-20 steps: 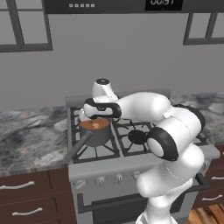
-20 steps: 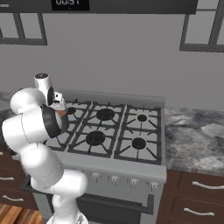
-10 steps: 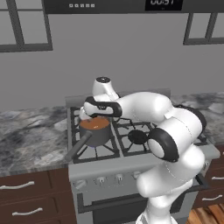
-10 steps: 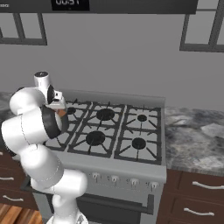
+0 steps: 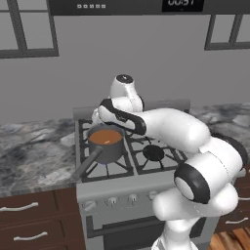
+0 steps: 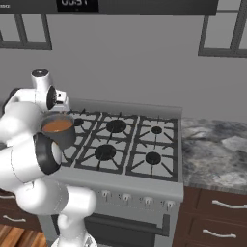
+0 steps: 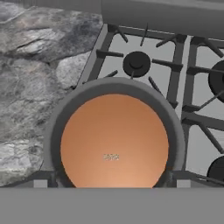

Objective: Pick up the sugar cube(s) and place them in the saucepan with hot chocolate.

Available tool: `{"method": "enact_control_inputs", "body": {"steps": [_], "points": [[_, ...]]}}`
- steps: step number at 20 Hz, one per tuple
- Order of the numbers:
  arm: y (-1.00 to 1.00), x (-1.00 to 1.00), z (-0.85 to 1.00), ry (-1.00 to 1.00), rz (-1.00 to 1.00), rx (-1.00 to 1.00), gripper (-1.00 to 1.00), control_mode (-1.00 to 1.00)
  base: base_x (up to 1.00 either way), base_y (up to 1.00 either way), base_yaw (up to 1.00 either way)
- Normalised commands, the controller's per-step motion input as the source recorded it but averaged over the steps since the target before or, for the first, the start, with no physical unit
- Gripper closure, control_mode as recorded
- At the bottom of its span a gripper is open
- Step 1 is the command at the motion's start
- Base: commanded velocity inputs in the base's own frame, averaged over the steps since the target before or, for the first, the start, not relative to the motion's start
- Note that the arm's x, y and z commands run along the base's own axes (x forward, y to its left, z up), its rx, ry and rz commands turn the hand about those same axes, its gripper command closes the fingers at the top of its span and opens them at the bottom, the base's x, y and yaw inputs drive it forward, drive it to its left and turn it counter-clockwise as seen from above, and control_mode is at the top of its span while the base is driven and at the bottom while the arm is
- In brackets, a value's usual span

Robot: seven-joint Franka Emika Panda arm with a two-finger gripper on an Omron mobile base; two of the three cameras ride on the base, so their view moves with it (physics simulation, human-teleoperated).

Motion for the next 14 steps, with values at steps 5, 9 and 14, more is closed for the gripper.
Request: {"method": "enact_control_inputs", "body": {"steps": [5,9,14], "points": [[-0.27,-0.25,0.2,-0.16,0.0,0.15,-1.0,-1.0,0.0,0.0,0.0],[-0.5,0.0,0.08,-0.07,0.0,0.15,-1.0,-1.0,0.0,0.0,0.0],[-0.61,0.03,0.0,-0.01,0.0,0.1,-1.0,-1.0,0.0,0.0,0.0]]}}
